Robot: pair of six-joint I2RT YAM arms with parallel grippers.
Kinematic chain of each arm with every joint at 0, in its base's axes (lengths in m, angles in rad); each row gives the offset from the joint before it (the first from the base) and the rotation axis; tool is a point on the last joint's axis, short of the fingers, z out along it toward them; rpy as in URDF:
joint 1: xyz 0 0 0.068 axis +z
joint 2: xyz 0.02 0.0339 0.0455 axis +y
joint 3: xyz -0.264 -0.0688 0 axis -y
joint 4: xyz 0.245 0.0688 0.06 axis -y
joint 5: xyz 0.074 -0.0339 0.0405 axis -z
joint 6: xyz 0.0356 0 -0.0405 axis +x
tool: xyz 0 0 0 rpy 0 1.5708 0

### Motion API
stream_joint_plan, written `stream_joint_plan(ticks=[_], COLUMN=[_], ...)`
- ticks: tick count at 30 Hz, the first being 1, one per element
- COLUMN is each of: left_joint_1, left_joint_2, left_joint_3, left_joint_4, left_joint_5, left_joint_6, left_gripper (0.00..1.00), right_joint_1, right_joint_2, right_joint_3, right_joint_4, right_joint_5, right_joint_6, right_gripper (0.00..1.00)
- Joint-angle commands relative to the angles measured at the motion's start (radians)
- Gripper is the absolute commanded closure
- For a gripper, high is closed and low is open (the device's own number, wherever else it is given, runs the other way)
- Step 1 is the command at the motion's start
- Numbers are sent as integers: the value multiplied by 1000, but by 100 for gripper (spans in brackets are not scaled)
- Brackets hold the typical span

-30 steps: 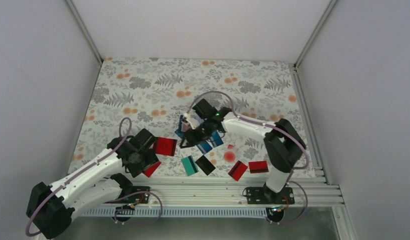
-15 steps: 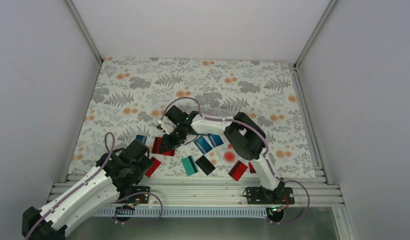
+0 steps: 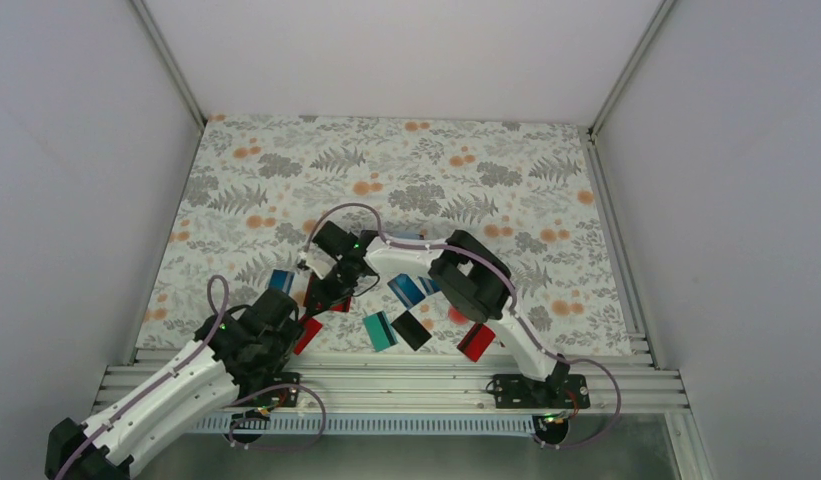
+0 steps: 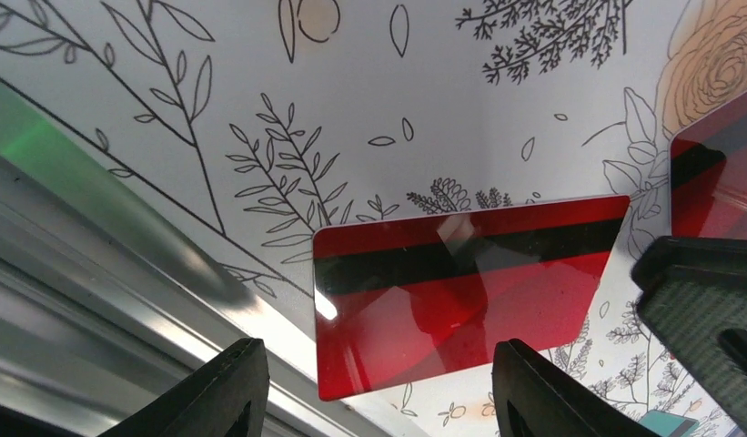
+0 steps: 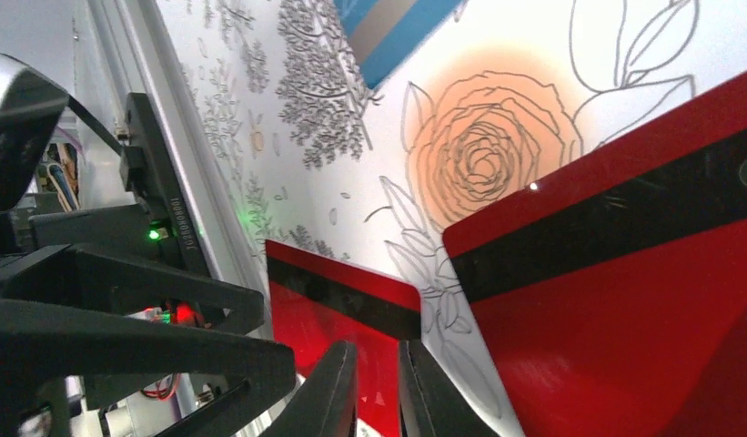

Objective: Put the credit cards into the card holder

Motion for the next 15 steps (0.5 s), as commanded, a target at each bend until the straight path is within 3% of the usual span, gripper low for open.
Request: stream_joint_plan(ticks=[1, 15], left_joint_1=[-2, -1], left_joint_2=[-22, -70], left_joint_3=[-26, -116], left_joint_4=[52, 115], left_joint_5=[0, -12], left_joint_6=[-42, -62], left_gripper=[38, 38], right_joint_1=[13, 14], right_joint_2=[45, 102], right_joint_3=[26, 25], right_joint_4=[-15, -46], right_joint_5=[-9, -19], right_joint_6=[-26, -67], right_gripper=[87, 87])
